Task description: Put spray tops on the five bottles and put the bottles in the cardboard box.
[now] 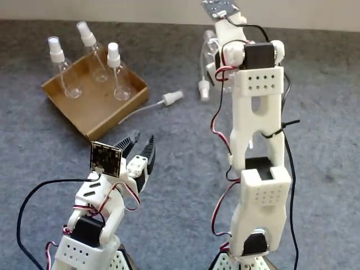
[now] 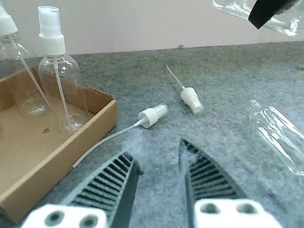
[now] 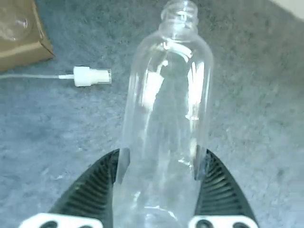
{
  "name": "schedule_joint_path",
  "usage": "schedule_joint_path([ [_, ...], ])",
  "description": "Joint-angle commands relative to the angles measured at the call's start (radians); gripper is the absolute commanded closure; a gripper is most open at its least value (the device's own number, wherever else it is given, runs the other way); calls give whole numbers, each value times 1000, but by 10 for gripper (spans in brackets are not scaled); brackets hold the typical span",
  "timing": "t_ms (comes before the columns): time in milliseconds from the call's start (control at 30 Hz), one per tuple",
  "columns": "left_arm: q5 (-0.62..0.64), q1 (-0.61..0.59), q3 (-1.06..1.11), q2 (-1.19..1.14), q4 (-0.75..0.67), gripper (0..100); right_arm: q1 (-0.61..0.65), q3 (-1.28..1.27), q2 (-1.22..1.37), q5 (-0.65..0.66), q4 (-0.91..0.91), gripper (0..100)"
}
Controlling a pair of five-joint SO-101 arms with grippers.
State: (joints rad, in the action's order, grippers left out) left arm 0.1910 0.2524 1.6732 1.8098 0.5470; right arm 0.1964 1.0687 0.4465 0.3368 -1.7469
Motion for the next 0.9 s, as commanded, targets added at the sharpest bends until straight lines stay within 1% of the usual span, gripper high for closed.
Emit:
schedule_joint_path([
  [0, -14, -13, 22, 16, -3, 912, 27, -74, -160, -80, -21, 921],
  [267, -14, -15, 22, 16, -5, 912, 110, -455, -463, -81, -18, 921],
  [400, -14, -33, 15, 16, -5, 912, 125, -631, -564, -78, 8, 921],
  [567, -8, -119, 13, 18, -6, 914, 122, -848, -590, -81, 139, 921],
  [867, -8, -130, 13, 18, -6, 915, 143, -1299, -591, -83, 504, 920],
])
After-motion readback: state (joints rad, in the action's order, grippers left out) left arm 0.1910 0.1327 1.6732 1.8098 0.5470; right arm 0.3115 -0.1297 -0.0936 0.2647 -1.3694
